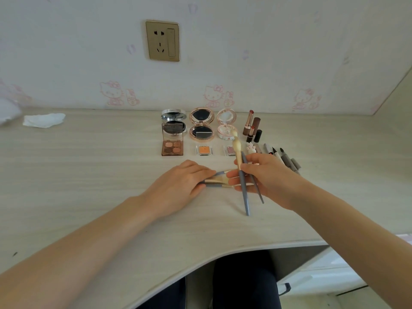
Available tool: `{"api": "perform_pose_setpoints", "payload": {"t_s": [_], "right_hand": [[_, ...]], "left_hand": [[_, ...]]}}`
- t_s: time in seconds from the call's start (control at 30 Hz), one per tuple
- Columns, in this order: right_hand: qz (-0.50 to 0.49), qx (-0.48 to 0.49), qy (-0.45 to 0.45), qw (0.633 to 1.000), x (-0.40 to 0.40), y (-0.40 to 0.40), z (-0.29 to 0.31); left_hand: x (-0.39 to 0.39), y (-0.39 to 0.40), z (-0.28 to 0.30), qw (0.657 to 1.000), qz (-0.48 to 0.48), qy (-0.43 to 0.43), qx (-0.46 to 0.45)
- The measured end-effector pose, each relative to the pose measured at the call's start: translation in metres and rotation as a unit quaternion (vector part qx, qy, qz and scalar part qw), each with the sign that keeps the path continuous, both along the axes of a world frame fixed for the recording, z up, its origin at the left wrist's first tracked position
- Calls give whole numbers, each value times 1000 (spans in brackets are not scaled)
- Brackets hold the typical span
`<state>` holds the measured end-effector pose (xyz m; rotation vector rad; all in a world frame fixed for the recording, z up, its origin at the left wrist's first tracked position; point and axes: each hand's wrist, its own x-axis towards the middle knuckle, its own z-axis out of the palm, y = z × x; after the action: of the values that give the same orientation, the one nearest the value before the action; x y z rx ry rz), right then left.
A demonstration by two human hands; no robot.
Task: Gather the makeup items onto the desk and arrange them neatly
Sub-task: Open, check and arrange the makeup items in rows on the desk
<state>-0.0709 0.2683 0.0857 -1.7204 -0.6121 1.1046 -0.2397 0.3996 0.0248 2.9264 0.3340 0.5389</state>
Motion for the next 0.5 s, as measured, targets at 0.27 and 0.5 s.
{"api": "perform_pose_setpoints", "payload": {"t_s": [0.27, 0.5], "right_hand": [[-26, 0, 22, 999, 3, -3, -1], [-34, 49, 96, 994, -2, 0, -1]], "left_hand": [[-7, 3, 3, 999, 16, -25, 34], [-6, -7, 13, 997, 55, -53, -6]]}}
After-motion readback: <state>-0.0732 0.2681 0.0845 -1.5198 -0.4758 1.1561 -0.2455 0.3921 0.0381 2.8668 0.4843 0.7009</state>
